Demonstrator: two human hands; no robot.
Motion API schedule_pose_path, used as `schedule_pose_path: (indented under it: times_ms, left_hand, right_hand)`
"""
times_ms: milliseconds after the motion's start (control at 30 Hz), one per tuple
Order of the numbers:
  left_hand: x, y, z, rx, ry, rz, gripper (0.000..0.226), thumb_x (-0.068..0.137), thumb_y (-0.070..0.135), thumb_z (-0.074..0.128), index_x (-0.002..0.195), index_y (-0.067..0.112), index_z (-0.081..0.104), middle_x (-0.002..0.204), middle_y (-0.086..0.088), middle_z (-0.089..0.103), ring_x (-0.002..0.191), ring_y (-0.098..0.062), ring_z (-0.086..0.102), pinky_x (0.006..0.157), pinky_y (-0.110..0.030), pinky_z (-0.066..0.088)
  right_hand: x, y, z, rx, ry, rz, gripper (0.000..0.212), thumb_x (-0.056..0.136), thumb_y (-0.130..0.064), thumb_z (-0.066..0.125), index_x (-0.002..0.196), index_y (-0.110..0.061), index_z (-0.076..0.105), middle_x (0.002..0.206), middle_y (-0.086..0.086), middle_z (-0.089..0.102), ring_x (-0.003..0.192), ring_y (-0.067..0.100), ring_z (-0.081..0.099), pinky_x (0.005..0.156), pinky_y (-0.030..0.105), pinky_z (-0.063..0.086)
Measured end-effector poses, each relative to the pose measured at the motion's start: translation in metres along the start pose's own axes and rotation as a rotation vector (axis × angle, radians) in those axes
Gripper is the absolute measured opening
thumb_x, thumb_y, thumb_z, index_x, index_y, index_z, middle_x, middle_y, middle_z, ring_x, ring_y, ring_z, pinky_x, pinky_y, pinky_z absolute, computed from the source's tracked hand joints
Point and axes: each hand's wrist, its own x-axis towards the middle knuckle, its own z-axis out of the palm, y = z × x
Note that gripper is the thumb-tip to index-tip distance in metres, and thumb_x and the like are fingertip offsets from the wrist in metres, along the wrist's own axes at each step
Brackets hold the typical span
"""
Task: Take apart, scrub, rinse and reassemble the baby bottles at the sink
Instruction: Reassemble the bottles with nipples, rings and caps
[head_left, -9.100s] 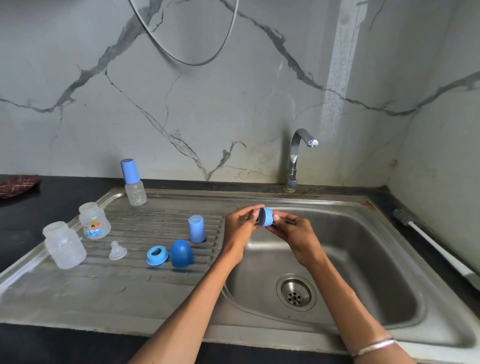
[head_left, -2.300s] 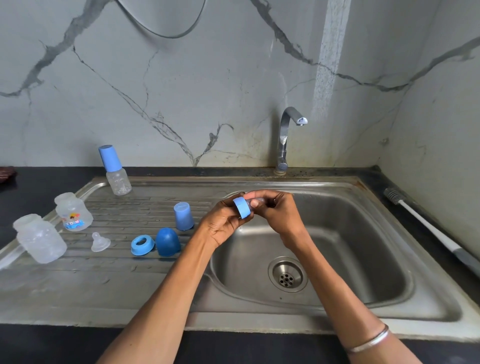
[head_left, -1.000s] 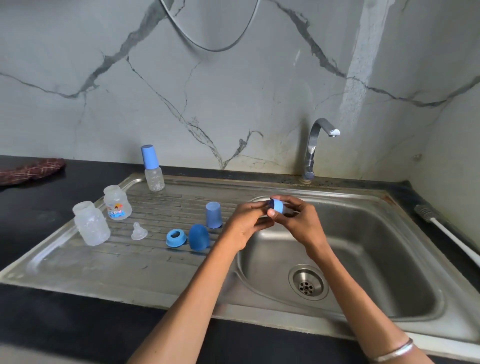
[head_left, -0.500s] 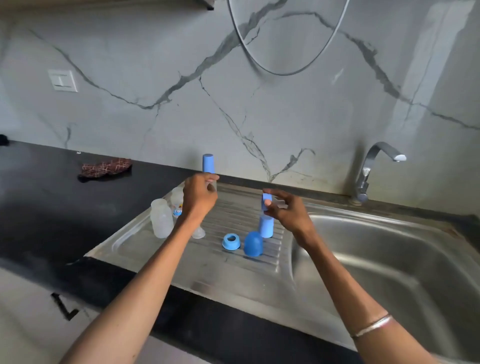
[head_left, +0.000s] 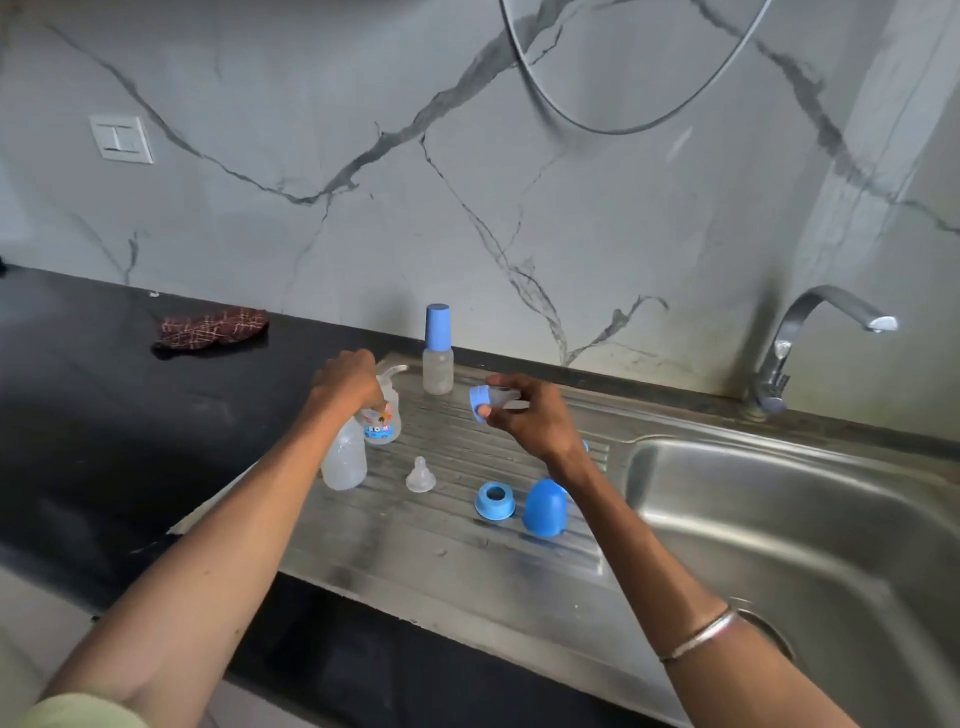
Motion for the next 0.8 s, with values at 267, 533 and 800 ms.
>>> schedule_pose_path:
  times_ms: [267,533,800]
  left_hand:
    - [-0.007,0.016,-0.008,-0.157,0.105,0.075,0.045,0.066,0.020,0.089,0.104,0.008,0.069,0.106,-0.012,0.068,0.099,-0.031,0.065,0.080,-0.037,0.056]
    - [-0.061,0.087,-0.019,-0.493,0.292,0.310,0.048,0.066,0.027,0.084,0.109,0.011,0.072,0.107,-0.008,0.064,0.101,-0.021,0.061,0.074,-0.021,0.039]
    - [-0.136,0.188,0.016,-0.697,0.377,0.725,0.044,0.061,0.023,0.082,0.104,0.014,0.076,0.102,-0.005,0.050,0.087,-0.013,0.058,0.077,-0.014,0.045]
  right_hand:
    - [-0.009,0.002,-0.013,0.023,0.029,-0.002,0.046,0.081,-0.021,0.082,0.124,-0.018,0.066,0.107,-0.005,0.065,0.092,0.013,0.067,0.074,0.017,0.052]
    - [-0.037,-0.014,-0.059,0.149,0.133,0.002,0.041,0.080,-0.020,0.083,0.118,-0.018,0.067,0.105,-0.002,0.064,0.087,0.010,0.067,0.067,0.014,0.053]
    - [-0.081,-0.001,-0.154,0.327,0.317,-0.075,0.027,0.083,-0.015,0.080,0.109,-0.017,0.071,0.100,0.002,0.076,0.097,0.017,0.072,0.086,0.033,0.057]
